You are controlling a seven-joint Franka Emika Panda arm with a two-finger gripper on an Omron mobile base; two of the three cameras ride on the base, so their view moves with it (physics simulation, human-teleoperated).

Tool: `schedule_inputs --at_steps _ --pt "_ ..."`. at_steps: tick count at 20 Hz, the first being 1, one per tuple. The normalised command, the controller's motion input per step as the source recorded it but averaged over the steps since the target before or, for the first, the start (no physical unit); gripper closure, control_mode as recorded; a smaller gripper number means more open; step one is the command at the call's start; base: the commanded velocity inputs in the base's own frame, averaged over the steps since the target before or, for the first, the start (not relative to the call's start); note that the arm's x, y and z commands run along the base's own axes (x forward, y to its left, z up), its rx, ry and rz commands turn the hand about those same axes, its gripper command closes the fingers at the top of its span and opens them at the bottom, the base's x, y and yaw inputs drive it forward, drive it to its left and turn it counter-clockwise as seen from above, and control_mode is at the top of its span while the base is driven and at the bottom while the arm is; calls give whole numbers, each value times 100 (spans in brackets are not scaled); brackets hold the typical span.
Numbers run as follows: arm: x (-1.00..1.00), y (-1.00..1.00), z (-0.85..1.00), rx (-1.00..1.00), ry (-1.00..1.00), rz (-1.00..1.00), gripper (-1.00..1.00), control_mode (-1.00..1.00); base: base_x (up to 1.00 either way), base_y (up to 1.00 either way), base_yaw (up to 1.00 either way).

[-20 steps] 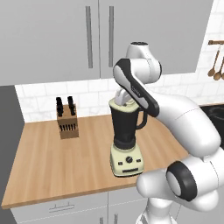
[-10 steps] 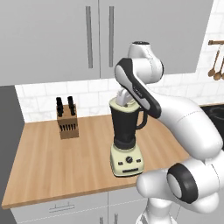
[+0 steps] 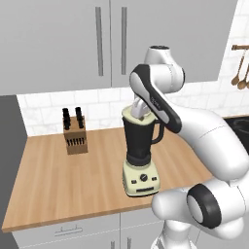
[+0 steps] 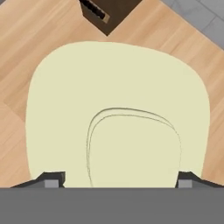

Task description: Close the lid blender by securely placing the lid on top.

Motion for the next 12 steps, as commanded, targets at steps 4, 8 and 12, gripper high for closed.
schedule_inputs --at_steps 4,8,12 --pt "-34 -22 -18 0 2 0 -100 -100 0 0 0" --pt "-27 -14 -20 0 1 0 -100 -100 0 0 0" --pt "-8 0 -28 0 0 0 -100 -100 0 0 0"
